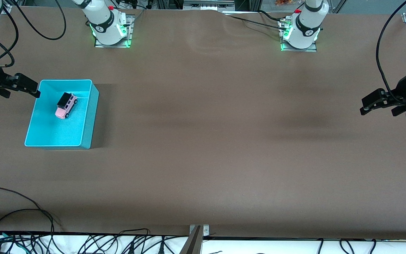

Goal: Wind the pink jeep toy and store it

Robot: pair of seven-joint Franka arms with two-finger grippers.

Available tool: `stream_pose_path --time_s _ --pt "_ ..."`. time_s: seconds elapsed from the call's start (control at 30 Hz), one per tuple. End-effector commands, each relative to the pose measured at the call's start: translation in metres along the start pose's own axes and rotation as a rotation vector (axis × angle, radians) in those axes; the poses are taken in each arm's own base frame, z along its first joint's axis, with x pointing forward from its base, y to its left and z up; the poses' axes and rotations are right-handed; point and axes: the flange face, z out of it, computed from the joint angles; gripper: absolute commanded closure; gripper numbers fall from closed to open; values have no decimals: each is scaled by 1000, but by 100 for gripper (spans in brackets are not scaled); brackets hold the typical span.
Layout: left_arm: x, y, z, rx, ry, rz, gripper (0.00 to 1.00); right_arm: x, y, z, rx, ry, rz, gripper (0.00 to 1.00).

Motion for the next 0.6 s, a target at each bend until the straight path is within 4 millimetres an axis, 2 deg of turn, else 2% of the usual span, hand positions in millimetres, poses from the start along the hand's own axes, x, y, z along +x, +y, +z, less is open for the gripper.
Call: stream_pose_path --time_s 0.0,0.57 --pt "-2 0 -5 3 2 16 0 1 1 -6 -7 12 -14 0" --pt "-2 0 -4 3 1 17 0 1 1 -6 -5 9 -13 0"
